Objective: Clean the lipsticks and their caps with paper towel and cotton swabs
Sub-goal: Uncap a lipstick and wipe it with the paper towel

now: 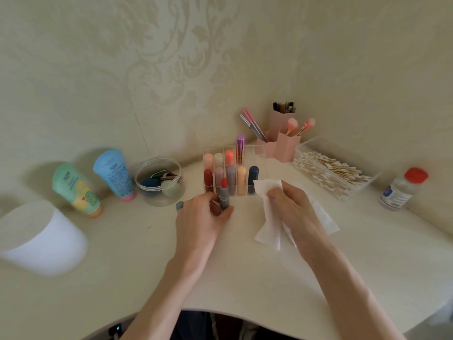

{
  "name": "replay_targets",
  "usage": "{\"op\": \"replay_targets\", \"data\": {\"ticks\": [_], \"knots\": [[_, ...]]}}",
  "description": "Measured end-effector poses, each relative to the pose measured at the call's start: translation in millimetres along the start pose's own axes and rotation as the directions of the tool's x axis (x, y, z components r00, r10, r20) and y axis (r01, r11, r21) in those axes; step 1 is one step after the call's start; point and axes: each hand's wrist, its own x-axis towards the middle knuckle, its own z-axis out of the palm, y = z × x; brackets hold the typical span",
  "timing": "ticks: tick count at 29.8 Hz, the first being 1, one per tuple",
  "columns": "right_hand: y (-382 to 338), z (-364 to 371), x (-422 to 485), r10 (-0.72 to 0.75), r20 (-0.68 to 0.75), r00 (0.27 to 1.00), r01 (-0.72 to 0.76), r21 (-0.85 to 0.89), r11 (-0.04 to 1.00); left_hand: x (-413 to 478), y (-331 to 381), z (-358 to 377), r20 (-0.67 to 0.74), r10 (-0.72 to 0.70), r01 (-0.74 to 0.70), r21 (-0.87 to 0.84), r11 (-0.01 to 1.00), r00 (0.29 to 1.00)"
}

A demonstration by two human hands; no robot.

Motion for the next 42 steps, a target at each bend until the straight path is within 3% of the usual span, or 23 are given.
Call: {"op": "replay_targets", "data": {"ticks": [11, 18, 20, 23, 26, 35, 37, 39, 40, 42], "knots": [[-2.2, 1.4, -0.8, 0.016, -0.021, 1.000, -0.014, 0.079, 0.997, -2.3, -0.7, -2.1, 0.016, -0.015, 0.014, 0.017, 1.000, 1.000], [-0.5, 1.0, -0.9, 0.015, 0.020, 1.000, -0.016, 0.034, 0.999, -14.8, -8.5, -7.8, -0.018, 0.025, -0.025, 0.002, 1.000, 1.000], [-1.8, 0.7, -3.0, 0.012, 0.064, 0.998, -0.012, 0.003, 1.000, -23.1, -14.4, -14.4, -0.071, 0.068, -0.068, 0.014, 0.998, 0.995], [-3.2, 1.4, -4.9, 0.008, 0.151, 0.988, -0.001, -0.046, 0.999, -35.0, -25.7, -33.3, -0.263, 0.182, -0.165, 0.084, 0.983, 0.947], [-0.5, 4.2, -5.7, -0.038, 0.230, 0.972, 0.057, -0.075, 0.996, -34.2, -42.1, -51.6, -0.366, 0.204, -0.142, 0.189, 0.972, 0.908], [6.2, 17.7, -11.9, -0.324, 0.376, 0.868, 0.409, -0.172, 0.896, -19.0, -63.0, -52.6, -0.162, 0.154, -0.115, 0.230, 0.966, 0.975], [10.6, 24.0, -12.5, -0.345, 0.392, 0.853, 0.447, -0.205, 0.871, -19.6, -62.1, -52.4, -0.190, 0.100, -0.077, 0.124, 0.989, 0.977], [13.1, 29.5, -14.1, -0.370, 0.368, 0.853, 0.464, -0.212, 0.860, -18.7, -59.8, -57.9, -0.146, -0.079, 0.034, -0.293, 0.956, 0.986], [13.6, 32.0, -15.5, -0.379, 0.339, 0.861, 0.463, -0.213, 0.861, -19.5, -57.2, -62.5, -0.050, -0.162, 0.112, -0.520, 0.847, 0.986], [14.5, 37.2, -20.1, -0.403, 0.269, 0.875, 0.465, -0.232, 0.854, -25.6, -51.7, -70.1, 0.110, -0.189, 0.209, -0.724, 0.657, 0.976]]}}
